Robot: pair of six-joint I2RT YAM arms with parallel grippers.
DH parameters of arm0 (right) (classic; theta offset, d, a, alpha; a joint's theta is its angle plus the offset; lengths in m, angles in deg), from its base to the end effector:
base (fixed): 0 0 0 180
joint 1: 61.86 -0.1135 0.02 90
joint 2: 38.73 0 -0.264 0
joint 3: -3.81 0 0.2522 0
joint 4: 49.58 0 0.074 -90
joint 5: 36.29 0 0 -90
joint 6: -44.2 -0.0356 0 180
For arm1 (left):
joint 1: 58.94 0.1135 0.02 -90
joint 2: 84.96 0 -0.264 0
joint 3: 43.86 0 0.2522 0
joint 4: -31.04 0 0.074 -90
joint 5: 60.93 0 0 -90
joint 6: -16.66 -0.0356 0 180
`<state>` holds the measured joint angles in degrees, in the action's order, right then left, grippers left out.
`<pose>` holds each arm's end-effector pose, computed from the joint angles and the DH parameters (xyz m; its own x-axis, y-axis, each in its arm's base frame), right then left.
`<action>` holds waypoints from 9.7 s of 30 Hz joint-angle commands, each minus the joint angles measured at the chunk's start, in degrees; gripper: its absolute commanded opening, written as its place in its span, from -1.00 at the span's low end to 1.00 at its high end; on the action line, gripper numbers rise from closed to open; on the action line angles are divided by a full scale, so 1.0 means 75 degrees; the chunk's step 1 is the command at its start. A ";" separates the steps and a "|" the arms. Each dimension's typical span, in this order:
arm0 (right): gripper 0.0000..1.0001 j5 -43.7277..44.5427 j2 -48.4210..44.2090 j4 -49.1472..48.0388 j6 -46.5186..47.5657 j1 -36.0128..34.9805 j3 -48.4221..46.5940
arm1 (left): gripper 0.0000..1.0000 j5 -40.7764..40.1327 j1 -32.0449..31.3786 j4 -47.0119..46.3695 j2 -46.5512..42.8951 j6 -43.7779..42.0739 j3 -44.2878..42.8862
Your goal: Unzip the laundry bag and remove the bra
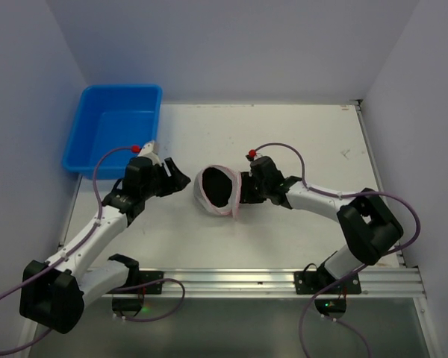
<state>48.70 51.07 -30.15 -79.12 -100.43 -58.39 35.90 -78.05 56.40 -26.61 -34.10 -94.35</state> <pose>0.2461 0.2002 0.1806 -0.8448 0.0262 -0.5345 -0.2436 0.8704 0.4278 0.2091 -0.0769 0.2438 -0.6660 -0.4340 -0.6067 -0.0029 0.8149 -0.5797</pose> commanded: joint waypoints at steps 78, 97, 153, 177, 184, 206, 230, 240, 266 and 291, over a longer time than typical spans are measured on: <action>0.28 -0.0479 -0.0583 -0.0381 -0.1194 0.0642 0.1139 | 0.39 -0.4097 -0.4201 0.2297 0.4277 -0.0674 -0.4513; 0.28 -0.0690 -0.0348 -0.0580 -0.1147 0.0642 0.1186 | 0.72 -0.6242 -0.4342 0.3188 0.5345 -0.0440 -0.4267; 0.29 -0.0796 -0.0395 -0.0639 -0.1018 0.0642 0.1268 | -1.00 -0.5819 -0.0068 0.2182 0.2236 -0.4044 -0.7066; 0.29 -0.1370 0.0109 -0.0381 -0.0573 0.0654 0.0694 | 0.94 -0.5002 0.2854 0.1806 0.8630 -0.4753 -1.1123; 0.29 -0.1183 -0.0020 -0.0416 -0.0608 0.0654 0.0752 | 1.00 -0.4146 0.1590 0.2156 0.5747 -0.4062 -0.8656; 0.29 -0.1112 -0.0278 -0.0709 -0.0854 0.0654 0.1233 | 0.54 -0.5102 -0.4471 0.2777 0.4698 -0.1201 -0.4594; 0.29 -0.1335 -0.0079 -0.0908 -0.0807 0.0654 0.1245 | 1.00 -0.4252 -0.3627 0.1502 0.6002 -0.1237 -0.3670; 0.29 -0.1265 0.0003 -0.0862 -0.0830 0.0642 0.1209 | -0.81 -0.4532 -0.3522 0.1618 0.5523 -0.1330 -0.3564; 0.28 -0.0972 0.0074 -0.0264 -0.1042 0.1111 0.1139 | -1.00 0.2154 -0.2092 0.5146 0.1807 -0.4716 -0.3963; 0.29 -0.0985 -0.2458 0.0263 0.0025 0.1134 0.0752 | -1.00 0.3236 -0.3100 0.3085 0.2276 -0.4412 -0.3763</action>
<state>39.32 32.84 -29.49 -79.98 -92.06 -52.01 48.45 -101.98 85.10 -6.28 -64.41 -119.68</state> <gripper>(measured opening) 0.645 0.066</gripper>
